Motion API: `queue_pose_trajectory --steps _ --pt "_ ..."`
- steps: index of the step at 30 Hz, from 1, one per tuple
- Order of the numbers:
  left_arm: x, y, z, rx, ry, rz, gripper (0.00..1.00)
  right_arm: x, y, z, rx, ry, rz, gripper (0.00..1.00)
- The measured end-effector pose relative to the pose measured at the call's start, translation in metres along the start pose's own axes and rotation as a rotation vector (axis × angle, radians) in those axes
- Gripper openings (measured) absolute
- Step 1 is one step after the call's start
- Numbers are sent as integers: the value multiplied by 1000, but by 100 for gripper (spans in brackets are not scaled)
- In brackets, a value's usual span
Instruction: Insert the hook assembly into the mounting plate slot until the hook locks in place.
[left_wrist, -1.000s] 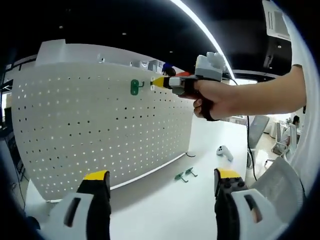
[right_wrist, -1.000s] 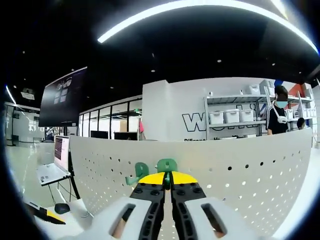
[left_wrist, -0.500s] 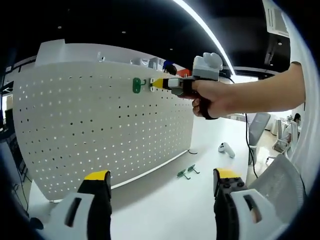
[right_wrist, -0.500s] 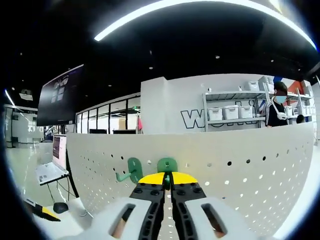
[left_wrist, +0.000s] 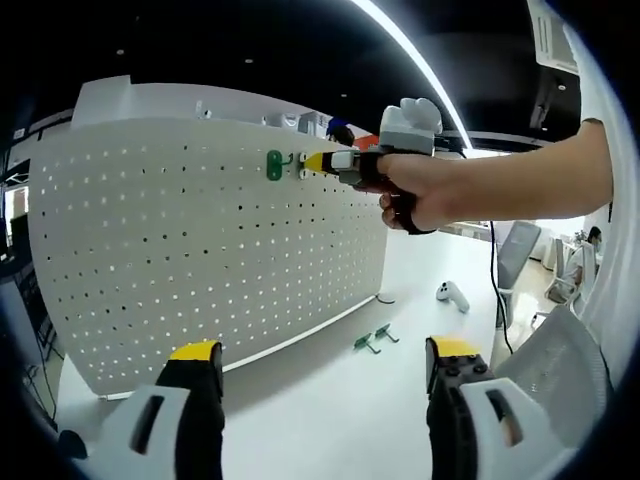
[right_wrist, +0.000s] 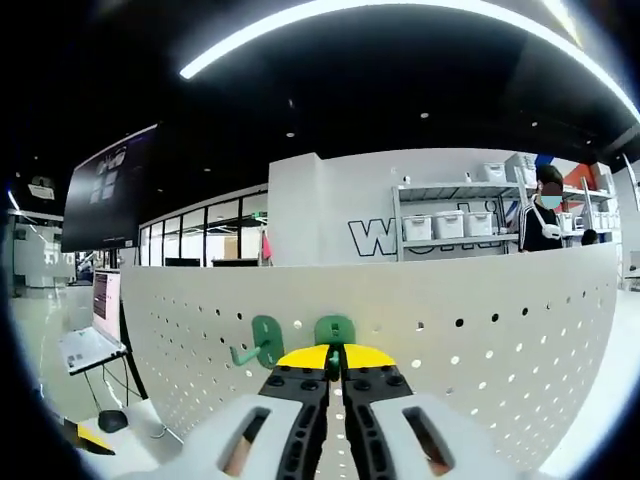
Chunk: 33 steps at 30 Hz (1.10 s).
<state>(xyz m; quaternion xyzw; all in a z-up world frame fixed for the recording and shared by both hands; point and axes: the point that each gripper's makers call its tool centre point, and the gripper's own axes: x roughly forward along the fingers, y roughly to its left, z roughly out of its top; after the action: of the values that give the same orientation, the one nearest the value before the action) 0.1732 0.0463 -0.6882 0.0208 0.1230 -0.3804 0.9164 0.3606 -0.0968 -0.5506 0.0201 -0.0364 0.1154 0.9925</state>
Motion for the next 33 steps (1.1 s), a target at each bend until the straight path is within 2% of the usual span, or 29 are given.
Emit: queue_pose_trajectory --steps 3,16,22,33 --pt "0 1 1 2 -6 4 86 0 -1 0 25 2 -37 1" --pt "-8 1 -3 -7 -7 5 86 3 0 -4 -38 6 -152 2" --pt "-11 4 -4 -18 -11 13 85 1 -2 -4 -19 -1 -157 2" --pt "-9 1 -3 -15 -16 9 85 1 -1 -4 -39 16 -131 3"
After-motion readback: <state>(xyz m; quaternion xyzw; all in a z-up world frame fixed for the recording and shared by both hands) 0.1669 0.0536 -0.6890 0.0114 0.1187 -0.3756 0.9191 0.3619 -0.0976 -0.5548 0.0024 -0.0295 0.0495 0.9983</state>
